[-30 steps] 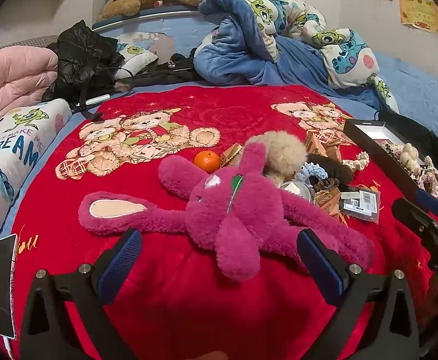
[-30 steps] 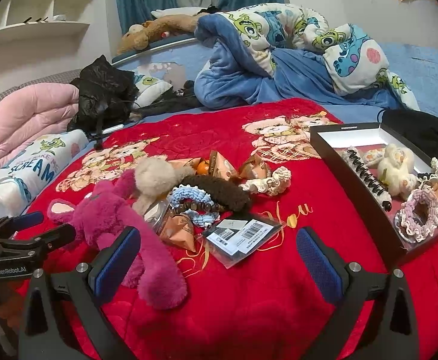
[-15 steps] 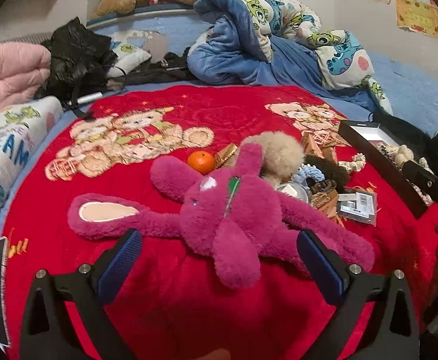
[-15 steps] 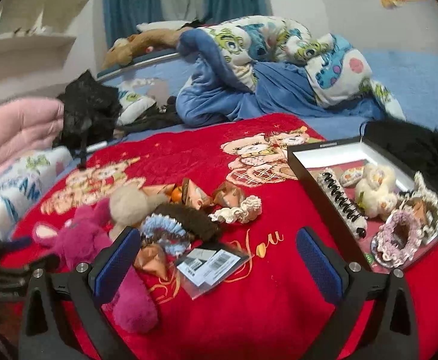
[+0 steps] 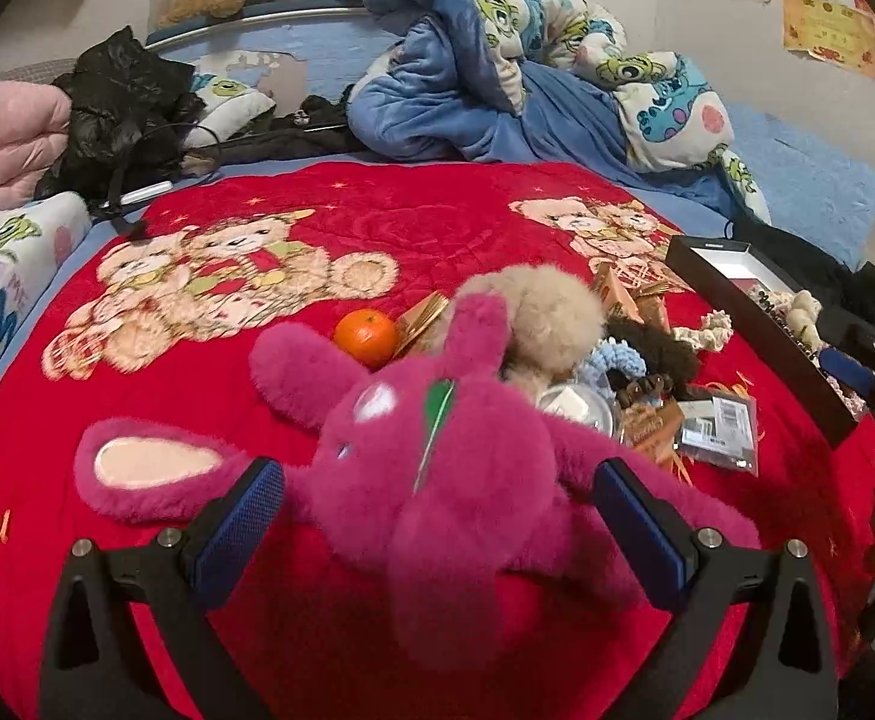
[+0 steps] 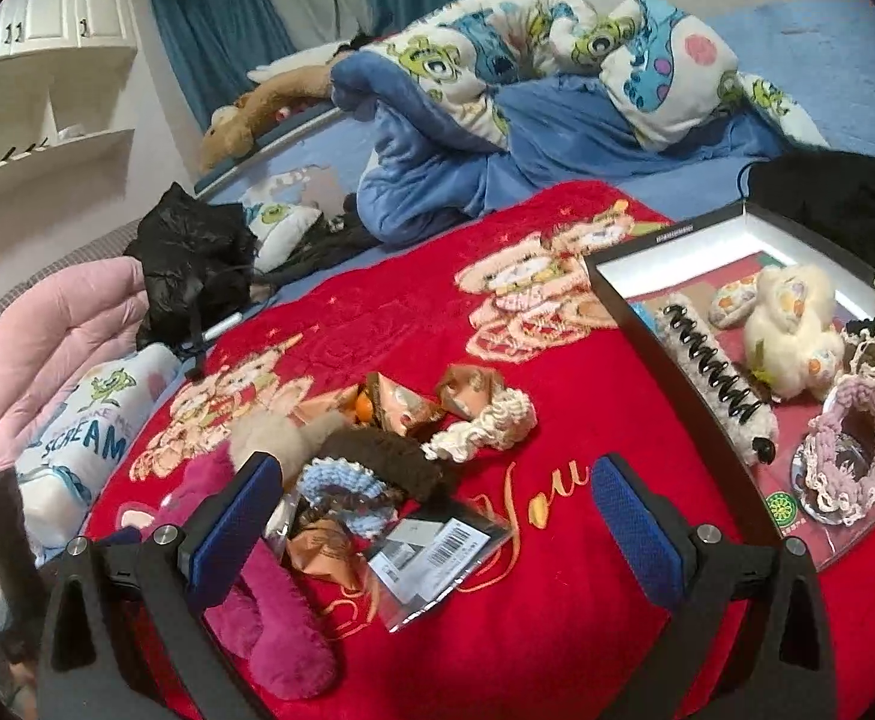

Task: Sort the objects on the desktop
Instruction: 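Reach the left tool toward the pink plush bunny and grasp it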

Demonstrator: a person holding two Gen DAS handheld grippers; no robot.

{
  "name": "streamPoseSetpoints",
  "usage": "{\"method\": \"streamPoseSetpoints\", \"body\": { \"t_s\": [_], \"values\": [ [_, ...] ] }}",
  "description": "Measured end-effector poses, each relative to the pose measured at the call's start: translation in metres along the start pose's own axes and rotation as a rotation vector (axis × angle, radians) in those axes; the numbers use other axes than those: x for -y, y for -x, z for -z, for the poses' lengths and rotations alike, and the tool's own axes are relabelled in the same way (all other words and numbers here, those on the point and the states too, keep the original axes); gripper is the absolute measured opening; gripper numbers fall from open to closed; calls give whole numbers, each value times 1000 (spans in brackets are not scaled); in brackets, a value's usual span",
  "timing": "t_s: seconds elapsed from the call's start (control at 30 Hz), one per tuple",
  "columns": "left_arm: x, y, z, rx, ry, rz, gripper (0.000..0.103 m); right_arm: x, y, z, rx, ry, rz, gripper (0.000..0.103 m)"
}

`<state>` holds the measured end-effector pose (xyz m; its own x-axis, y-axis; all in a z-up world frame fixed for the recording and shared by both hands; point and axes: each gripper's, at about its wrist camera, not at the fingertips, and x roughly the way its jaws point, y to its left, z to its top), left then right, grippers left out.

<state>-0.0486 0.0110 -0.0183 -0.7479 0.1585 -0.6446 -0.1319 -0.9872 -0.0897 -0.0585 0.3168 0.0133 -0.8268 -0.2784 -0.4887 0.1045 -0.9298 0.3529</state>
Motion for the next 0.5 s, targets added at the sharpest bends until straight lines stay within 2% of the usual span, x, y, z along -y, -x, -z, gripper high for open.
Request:
{"method": "streamPoseSetpoints", "body": {
  "t_s": [0.1,0.17,0.23,0.33,0.5],
  "values": [
    [8,-13,-4,-15,-52,-30,103,3,-5,1,-36,-5,1,103],
    [11,-23,-3,-37,-77,-60,103,1,-10,3,-63,7,32,103],
    [13,-31,0,-67,-88,-53,103,2,-14,6,-82,-1,37,103],
    [12,-34,0,-71,-80,-49,103,3,-19,8,-99,-28,12,103],
    [7,-49,5,-114,-61,-39,103,-6,-18,11,-79,-16,-27,103]
  ]
}}
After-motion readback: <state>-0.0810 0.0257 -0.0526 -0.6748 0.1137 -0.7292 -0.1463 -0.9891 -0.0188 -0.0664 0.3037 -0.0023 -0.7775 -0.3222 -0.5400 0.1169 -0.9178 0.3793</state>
